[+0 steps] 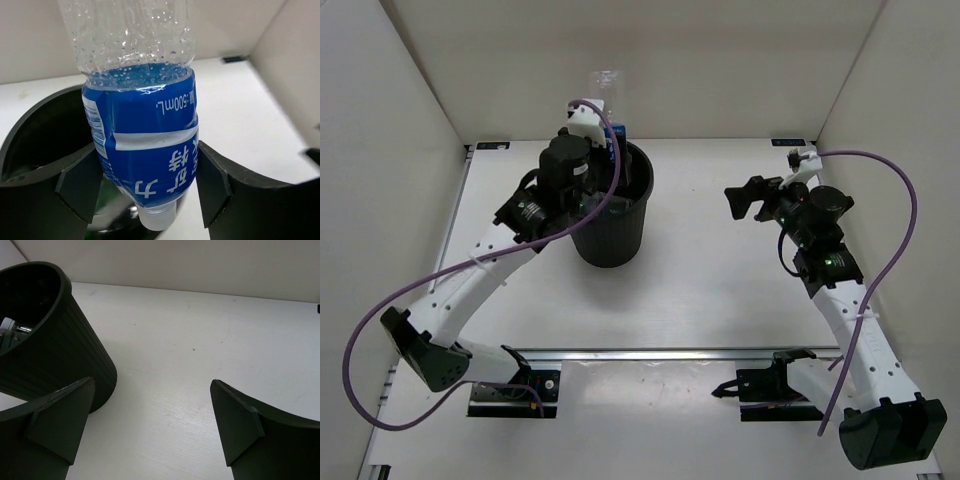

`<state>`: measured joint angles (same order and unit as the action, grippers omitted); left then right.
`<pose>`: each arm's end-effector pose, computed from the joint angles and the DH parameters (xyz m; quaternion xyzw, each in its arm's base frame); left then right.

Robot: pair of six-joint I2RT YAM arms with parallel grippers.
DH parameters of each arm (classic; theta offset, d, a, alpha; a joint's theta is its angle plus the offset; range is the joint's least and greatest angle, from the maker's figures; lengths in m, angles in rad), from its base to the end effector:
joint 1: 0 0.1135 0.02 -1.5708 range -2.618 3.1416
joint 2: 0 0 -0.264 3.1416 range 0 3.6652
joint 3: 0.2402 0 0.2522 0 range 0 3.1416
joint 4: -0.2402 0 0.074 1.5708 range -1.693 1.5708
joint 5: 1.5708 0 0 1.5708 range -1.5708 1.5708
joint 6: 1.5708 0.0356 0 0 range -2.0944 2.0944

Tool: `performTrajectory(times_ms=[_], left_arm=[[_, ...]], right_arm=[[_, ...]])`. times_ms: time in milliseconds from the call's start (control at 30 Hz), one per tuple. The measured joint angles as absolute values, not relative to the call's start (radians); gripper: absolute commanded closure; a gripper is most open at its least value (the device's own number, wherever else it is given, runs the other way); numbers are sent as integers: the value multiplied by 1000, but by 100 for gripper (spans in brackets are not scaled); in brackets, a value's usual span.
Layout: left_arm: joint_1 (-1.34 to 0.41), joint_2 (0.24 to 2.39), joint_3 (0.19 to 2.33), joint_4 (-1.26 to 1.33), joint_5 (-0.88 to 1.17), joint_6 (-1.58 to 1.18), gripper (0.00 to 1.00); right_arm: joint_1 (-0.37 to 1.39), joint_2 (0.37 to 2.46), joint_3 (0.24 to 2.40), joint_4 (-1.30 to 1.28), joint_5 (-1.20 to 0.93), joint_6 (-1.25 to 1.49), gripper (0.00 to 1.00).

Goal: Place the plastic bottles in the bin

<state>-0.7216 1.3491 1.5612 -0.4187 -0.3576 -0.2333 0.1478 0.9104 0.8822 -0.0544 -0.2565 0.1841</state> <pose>0.2288 -0.1848 0.4592 0.0759 0.7683 -0.1625 0.6144 0.2090 0.0403 0.3661 -0.0734 0.7311 0.2038 0.6470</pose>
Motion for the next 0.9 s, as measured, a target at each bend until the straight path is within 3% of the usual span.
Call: performTrajectory(times_ms=[133, 233, 300, 633, 900], left_arm=[[-690, 1378, 1467, -402, -381, -186, 19], [-684, 1396, 1412, -406, -400, -173, 5], [-674, 1392, 1377, -408, -401, -177, 1], [-652, 1336, 1410, -472, -376, -207, 1], [-320, 1110, 1435, -682, -303, -367, 1]], right_arm=[[142, 929, 896, -47, -257, 184, 1], [142, 947, 905, -41, -257, 184, 2], [144, 958, 907, -36, -258, 184, 2], [186, 1008, 954, -78, -232, 181, 1], [189, 1026, 1031, -288, -119, 158, 1]])
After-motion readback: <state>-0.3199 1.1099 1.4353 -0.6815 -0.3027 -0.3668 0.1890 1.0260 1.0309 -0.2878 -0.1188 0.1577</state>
